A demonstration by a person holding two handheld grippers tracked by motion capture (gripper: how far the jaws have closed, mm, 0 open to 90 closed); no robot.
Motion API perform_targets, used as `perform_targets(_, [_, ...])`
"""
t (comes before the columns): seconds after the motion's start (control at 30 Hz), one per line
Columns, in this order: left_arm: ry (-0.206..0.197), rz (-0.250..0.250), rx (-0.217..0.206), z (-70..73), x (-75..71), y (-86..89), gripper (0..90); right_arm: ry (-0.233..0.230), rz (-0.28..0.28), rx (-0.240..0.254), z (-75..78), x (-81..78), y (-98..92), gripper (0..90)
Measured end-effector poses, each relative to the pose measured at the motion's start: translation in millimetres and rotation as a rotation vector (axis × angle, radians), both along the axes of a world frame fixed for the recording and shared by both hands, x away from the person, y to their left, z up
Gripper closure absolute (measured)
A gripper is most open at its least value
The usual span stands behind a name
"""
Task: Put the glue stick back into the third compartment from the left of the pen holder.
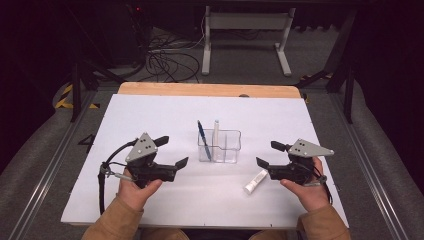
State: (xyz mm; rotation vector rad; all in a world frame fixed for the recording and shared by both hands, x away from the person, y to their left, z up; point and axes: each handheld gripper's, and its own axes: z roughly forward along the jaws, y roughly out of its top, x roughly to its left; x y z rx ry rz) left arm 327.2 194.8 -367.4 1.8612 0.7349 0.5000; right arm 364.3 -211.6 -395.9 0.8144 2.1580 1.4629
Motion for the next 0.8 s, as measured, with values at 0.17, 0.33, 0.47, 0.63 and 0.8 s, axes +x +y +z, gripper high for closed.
perform_targets(0.17, [0.001,-0.026,0.019,-4.1,-3.8,-15.0,11.1,0.003,-0.011,-0.003,-0.3,0.6,-1.2,21.9])
perform_targets(0.33, [0.005,-0.035,0.024,-6.3,-4.5,-18.4,11.1,0.001,0.005,-0.010,0.7,0.5,-0.6,21.9])
perform_targets(0.47, [0.010,-0.031,0.010,-7.6,-3.7,-15.9,11.1,-0.007,0.032,-0.017,3.0,0.3,-0.5,23.3])
perform_targets(0.63, [-0.004,-0.028,0.009,-9.8,-4.1,-12.8,11.1,0.013,0.070,-0.047,2.7,1.4,0.4,24.8])
perform_targets(0.8, [-0.010,-0.016,0.005,-11.2,-4.6,-6.9,11.1,0.022,0.115,-0.182,16.3,-1.0,6.8,25.2])
